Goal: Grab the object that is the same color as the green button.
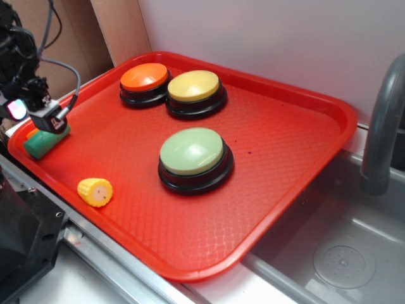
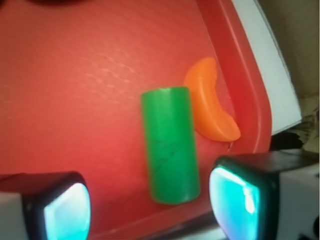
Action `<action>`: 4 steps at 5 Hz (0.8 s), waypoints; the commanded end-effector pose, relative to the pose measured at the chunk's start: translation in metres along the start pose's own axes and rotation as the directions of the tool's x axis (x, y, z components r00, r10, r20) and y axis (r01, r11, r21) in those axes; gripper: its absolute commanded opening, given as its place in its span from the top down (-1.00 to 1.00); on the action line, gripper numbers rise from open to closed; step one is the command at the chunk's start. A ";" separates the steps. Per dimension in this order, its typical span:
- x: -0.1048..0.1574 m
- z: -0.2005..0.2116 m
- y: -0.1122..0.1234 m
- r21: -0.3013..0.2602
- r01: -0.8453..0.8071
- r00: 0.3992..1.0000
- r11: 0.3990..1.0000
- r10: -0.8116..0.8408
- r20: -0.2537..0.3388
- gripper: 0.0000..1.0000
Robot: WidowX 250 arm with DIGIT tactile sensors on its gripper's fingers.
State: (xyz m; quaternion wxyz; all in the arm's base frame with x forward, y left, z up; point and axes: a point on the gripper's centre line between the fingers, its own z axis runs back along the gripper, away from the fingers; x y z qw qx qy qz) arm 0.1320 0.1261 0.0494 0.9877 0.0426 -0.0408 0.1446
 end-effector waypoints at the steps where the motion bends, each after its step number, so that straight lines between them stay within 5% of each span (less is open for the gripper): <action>1: 0.007 -0.015 0.010 0.038 -0.014 1.000 0.999 0.014 0.010 -1.00; 4: 0.006 -0.032 0.002 0.051 -0.071 0.997 0.996 0.070 0.020 -1.00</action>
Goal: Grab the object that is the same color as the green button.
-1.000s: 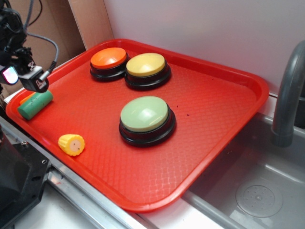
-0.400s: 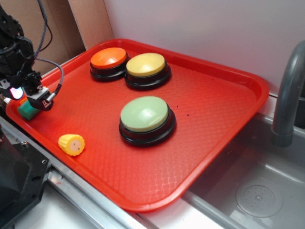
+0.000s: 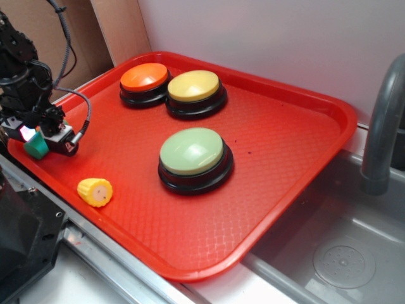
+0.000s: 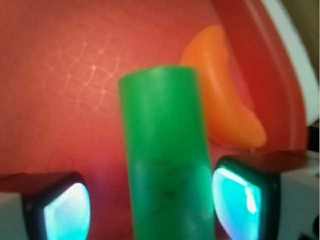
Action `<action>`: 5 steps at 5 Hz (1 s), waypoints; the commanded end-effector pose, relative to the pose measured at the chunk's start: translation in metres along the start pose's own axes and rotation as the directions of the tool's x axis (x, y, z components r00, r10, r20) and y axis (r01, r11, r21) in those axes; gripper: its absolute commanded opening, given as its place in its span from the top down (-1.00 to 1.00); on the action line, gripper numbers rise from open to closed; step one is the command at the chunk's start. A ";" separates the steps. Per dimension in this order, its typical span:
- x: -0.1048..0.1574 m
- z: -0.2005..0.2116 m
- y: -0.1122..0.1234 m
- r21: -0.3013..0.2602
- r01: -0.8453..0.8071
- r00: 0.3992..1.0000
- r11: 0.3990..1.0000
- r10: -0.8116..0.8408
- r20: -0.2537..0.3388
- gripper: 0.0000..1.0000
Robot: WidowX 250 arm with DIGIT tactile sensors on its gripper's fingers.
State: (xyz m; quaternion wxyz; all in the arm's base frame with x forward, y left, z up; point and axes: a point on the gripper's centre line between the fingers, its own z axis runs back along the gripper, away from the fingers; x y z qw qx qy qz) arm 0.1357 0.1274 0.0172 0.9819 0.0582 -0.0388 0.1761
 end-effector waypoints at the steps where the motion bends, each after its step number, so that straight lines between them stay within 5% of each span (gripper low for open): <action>1: 0.006 -0.006 0.005 0.017 -0.003 1.000 1.000 0.003 0.012 0.92; 3: 0.009 0.014 0.003 -0.018 -0.023 0.999 1.000 0.024 0.047 1.00; 5: 0.031 0.089 -0.042 -0.038 0.007 0.998 0.999 -0.005 0.058 1.00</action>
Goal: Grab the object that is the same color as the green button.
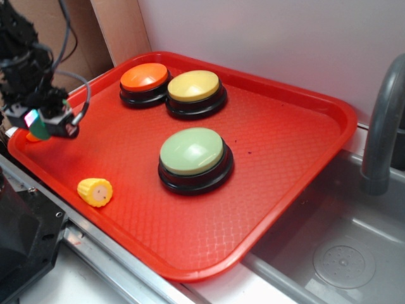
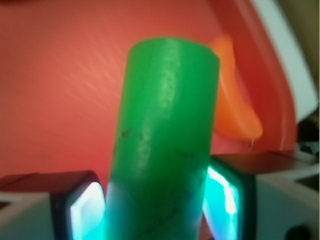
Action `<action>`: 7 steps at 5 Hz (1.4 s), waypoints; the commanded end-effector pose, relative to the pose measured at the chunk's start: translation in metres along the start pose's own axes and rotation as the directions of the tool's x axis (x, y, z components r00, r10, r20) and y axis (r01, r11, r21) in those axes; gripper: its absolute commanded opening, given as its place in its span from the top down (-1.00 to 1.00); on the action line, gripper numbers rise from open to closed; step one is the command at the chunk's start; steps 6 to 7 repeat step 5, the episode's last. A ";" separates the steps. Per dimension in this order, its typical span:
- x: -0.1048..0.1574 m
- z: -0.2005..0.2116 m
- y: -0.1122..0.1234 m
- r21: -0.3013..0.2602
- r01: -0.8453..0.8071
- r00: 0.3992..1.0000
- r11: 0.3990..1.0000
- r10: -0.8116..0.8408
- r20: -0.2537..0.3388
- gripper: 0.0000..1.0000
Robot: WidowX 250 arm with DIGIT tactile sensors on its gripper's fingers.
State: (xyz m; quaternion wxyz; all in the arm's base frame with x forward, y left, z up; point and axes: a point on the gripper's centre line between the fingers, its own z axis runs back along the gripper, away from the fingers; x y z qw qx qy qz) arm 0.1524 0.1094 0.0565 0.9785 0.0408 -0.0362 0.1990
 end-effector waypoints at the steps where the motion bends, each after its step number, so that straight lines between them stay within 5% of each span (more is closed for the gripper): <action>1: 0.020 0.081 -0.059 -0.087 0.137 0.987 0.987 -0.129 0.091 1.00; 4: 0.001 0.097 -0.104 -0.173 0.191 0.981 0.966 -0.183 0.066 1.00; 7: -0.002 0.103 -0.094 -0.132 0.124 0.990 0.983 -0.114 0.083 1.00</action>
